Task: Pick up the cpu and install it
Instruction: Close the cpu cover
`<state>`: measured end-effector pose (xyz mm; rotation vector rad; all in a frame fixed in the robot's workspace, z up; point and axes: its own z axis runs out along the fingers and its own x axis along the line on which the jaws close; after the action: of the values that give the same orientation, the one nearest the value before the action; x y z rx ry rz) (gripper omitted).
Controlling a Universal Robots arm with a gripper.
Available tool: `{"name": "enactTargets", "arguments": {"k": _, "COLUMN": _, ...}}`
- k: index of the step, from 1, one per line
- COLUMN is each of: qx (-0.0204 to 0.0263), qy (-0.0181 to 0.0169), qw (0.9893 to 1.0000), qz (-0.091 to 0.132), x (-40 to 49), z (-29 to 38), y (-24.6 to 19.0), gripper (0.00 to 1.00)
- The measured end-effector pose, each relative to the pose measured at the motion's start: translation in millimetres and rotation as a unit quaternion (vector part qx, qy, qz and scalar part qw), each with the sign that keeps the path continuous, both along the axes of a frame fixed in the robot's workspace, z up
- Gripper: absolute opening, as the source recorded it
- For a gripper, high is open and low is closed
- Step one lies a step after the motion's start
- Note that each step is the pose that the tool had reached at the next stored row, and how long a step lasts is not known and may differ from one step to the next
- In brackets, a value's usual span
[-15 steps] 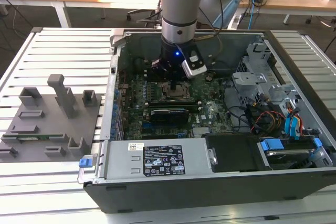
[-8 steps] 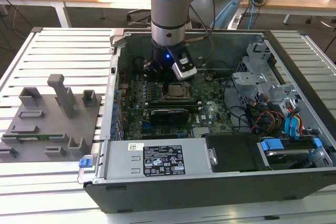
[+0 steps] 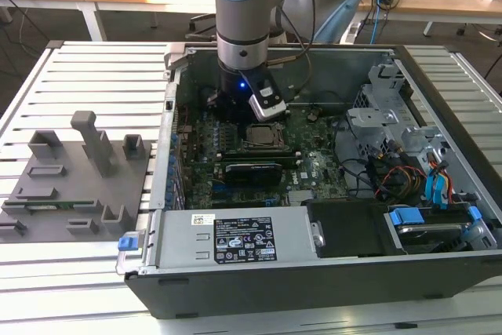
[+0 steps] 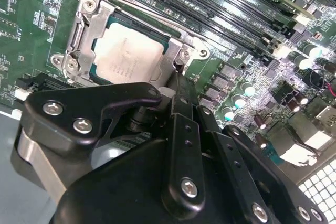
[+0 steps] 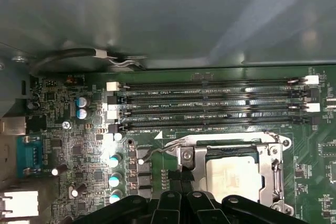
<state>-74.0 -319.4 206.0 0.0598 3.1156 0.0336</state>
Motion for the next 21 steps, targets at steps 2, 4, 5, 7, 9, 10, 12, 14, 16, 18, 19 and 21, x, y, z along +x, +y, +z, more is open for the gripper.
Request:
{"name": "enactTargets", "arguments": {"k": 2, "qx": -0.0003, "qy": 0.0001, "qw": 1.0, "qz": 0.0, "x": 0.0, "z": 3.9, "y": 0.0, "gripper": 0.11}}
{"name": "enactTargets", "arguments": {"k": 4, "qx": -0.0003, "qy": 0.0, "qw": 1.0, "qz": 0.0, "x": 0.0, "z": 6.1, "y": 0.0, "gripper": 0.11}}
{"name": "enactTargets", "arguments": {"k": 5, "qx": -0.0002, "qy": 0.0, "qw": 1.0, "qz": 0.0, "x": 0.4, "z": 6.1, "y": 0.0, "gripper": 0.11}}
{"name": "enactTargets", "arguments": {"k": 7, "qx": -0.0002, "qy": 0.0, "qw": 1.0, "qz": 0.001, "x": 5.9, "z": 4.9, "y": 0.0, "gripper": 0.11}}
{"name": "enactTargets", "arguments": {"k": 9, "qx": -0.0003, "qy": 0.0, "qw": 1.0, "qz": 0.002, "x": 14.5, "z": 3.1, "y": 0.0, "gripper": 0.11}}
{"name": "enactTargets", "arguments": {"k": 10, "qx": -0.0003, "qy": 0.0, "qw": 1.0, "qz": 0.004, "x": 21.3, "z": 2.0, "y": 0.0, "gripper": 0.11}}
{"name": "enactTargets", "arguments": {"k": 12, "qx": -0.0003, "qy": 0.0, "qw": 1.0, "qz": 0.005, "x": 25.9, "z": 0.7, "y": 0.0, "gripper": 0.11}}
{"name": "enactTargets", "arguments": {"k": 14, "qx": -0.0007, "qy": 0.0003, "qw": 1.0, "qz": 0.007, "x": 28.5, "z": -1.0, "y": -0.1, "gripper": 0.11}}
{"name": "enactTargets", "arguments": {"k": 16, "qx": -0.0008, "qy": 0.0004, "qw": 0.9999, "qz": 0.011, "x": 30.7, "z": -2.2, "y": 0.0, "gripper": 0.11}}
{"name": "enactTargets", "arguments": {"k": 18, "qx": -0.0004, "qy": 0.0002, "qw": 0.9999, "qz": 0.013, "x": 36.7, "z": -2.8, "y": 0.1, "gripper": 0.11}}
{"name": "enactTargets", "arguments": {"k": 19, "qx": -0.0004, "qy": 0.0002, "qw": 0.9999, "qz": 0.013, "x": 42.2, "z": -3.1, "y": 0.1, "gripper": 0.11}}
{"name": "enactTargets", "arguments": {"k": 21, "qx": -0.0004, "qy": 0.0, "qw": 0.9999, "qz": 0.013, "x": 48.4, "z": -3.4, "y": 0.1, "gripper": 0.11}}
